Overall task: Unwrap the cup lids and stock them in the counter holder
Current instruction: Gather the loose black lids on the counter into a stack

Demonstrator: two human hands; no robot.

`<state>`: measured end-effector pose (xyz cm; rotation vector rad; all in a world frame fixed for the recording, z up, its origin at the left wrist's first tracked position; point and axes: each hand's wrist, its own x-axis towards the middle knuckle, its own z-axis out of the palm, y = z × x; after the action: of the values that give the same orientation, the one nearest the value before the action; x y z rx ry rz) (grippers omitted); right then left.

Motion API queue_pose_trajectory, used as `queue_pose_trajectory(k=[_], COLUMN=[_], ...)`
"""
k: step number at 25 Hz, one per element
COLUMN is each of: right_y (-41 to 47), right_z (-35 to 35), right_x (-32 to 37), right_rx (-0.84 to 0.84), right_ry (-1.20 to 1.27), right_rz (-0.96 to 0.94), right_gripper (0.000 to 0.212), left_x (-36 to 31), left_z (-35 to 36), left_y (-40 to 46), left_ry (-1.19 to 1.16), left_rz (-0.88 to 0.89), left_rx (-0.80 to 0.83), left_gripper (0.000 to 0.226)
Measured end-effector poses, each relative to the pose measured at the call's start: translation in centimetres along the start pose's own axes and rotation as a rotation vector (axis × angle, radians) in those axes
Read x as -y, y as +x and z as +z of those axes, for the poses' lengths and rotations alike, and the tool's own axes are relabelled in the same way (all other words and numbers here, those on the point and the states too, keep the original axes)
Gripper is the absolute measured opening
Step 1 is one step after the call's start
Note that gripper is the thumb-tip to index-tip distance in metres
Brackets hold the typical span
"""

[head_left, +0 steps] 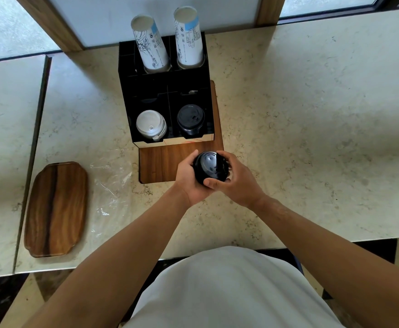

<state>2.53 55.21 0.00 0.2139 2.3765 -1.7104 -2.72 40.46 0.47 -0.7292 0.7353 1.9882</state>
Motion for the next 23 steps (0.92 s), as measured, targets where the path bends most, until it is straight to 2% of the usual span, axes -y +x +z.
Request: queue_pose_trajectory(k=[6,13,17,20,23], right_y=[0.1,0.1,0.1,0.5,1.1], right_z=[-0.4,-0.9,-0.7,-0.2,0.0], right_x=[-0.6,-0.3,-0.2,0.7,1.8], right_rx=[0.13,0.223,0.163,0.065,0.052], right_ry=[0.152,0.152,0.075,0.031,0.04], right_rz=[0.108,0.127,0.092,0.037,-0.025], right_gripper=[0.076,0.075,0.079,0.078,0.077], left_x=[-0.3,-0.2,-0.2,-0.7,-1.9], left_z=[0.3,-0.2,-0.6,-0.7,-0.7], left_y=[-0.7,-0.8,-1.0,-1.2,-1.5], left_ry=[0.056,0.135,0.124,0.171,0.248], left_rz=[-0.038,-0.068,-0.041,0.068,0.158], left_rx=[-0.009,-0.027,-0.024,-0.041,-0.112], left_gripper=[0.056,0.054,0.058,0.044,0.038])
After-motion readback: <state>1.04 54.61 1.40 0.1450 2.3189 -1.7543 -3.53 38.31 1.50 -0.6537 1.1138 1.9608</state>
